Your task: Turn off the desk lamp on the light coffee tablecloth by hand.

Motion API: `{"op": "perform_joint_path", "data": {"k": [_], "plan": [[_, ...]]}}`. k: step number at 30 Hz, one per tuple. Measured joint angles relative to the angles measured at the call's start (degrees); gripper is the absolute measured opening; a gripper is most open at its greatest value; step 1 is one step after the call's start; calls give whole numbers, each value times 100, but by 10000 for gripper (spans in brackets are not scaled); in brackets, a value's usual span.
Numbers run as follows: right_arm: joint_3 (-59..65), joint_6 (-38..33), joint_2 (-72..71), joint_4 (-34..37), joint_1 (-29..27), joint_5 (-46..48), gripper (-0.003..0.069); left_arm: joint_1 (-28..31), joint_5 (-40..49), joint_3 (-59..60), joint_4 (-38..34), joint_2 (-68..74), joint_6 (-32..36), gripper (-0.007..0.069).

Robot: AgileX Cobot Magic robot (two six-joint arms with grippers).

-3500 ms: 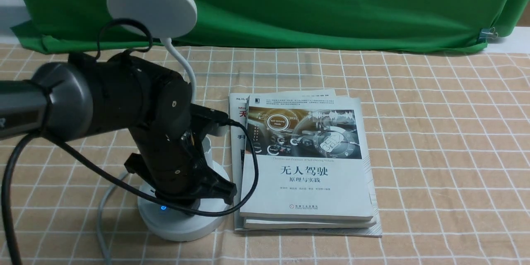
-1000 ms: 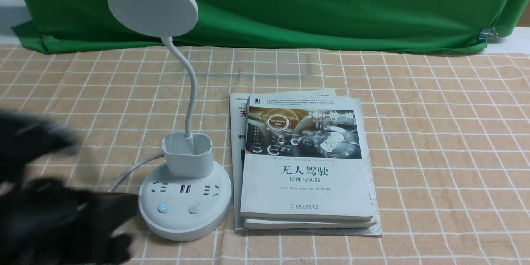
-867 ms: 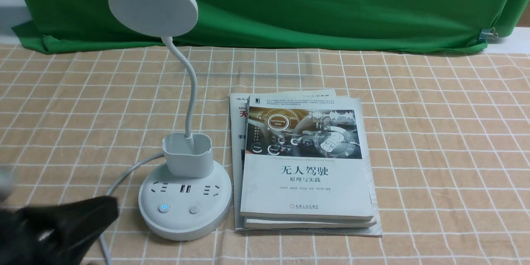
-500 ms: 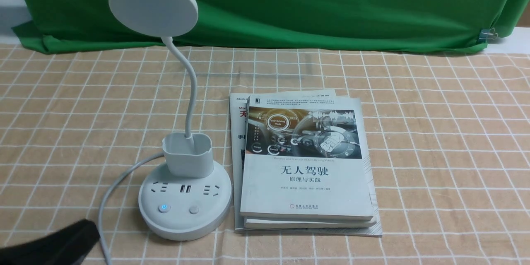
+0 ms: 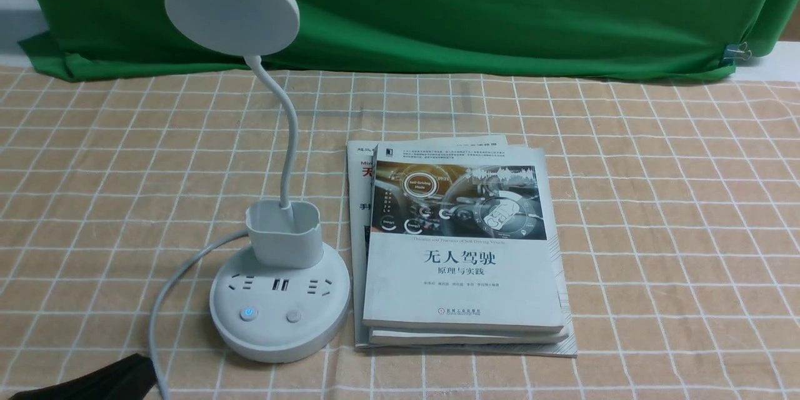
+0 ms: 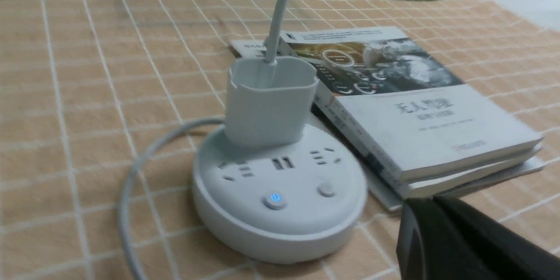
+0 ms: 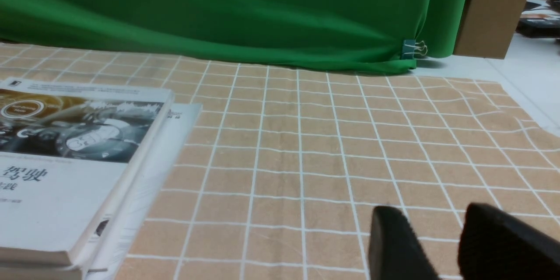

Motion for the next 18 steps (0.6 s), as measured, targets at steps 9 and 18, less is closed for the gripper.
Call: {"op": "perform_joint_path", "data": {"k": [9,18], "plan": [[0,0,0,0,0,0,242,1916,148,0,-608,-7,459,-3],[0,0,0,0,0,0,242,2705,287,201,-766,-202,683,-3]]}}
